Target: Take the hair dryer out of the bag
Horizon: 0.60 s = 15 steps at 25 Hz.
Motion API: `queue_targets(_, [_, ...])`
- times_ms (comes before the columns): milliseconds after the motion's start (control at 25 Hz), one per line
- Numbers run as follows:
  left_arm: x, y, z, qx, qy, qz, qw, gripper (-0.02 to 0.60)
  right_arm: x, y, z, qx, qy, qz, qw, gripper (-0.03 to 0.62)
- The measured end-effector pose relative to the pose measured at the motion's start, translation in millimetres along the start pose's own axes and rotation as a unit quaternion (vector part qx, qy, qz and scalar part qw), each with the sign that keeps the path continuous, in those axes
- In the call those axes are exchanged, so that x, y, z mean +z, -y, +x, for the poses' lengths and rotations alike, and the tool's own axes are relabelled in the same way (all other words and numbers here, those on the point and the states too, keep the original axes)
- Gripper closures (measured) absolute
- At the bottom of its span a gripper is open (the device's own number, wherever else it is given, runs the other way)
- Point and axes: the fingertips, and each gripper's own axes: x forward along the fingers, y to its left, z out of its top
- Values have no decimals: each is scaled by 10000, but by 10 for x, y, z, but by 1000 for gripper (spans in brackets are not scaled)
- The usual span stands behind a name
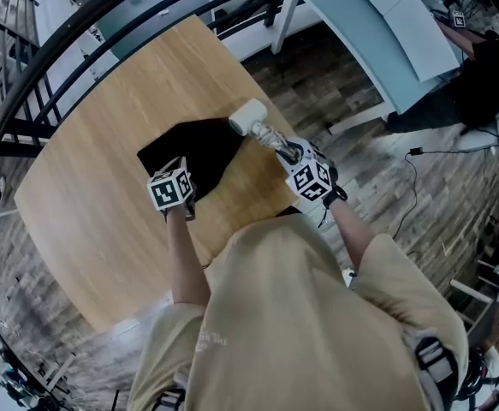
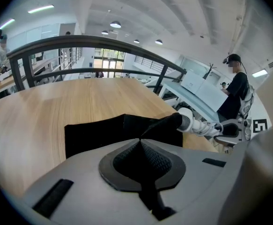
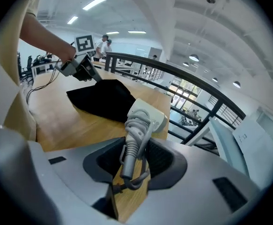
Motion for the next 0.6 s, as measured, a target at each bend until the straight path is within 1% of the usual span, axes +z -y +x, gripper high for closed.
queue_targets(200, [-41, -2, -56, -17, 82, -42, 10000, 566, -134, -263, 180, -396, -279, 842, 9953, 461])
queue_targets(280, [-66, 10, -84, -37, 121, -79, 9999, 566, -150, -352, 242, -494, -324, 1161, 9915, 461])
queue_targets(400, [-87, 45, -132, -88, 223, -153, 9996, 565, -203, -447, 315, -591, -371, 1490, 9864, 456])
queue_targets(480, [-83, 95, -165, -163, 297, -171, 9993, 565, -213, -453, 334, -616, -322, 1750, 9821, 434])
queue_targets(560, [-74, 147, -221, -226, 391, -161, 9989, 562, -201, -448, 313, -562, -298, 2140, 9748, 399])
queue_targets(600, [-67, 163, -259, -255, 467, -167, 9984, 545, -187, -447, 284, -536, -315, 2305, 9711, 376])
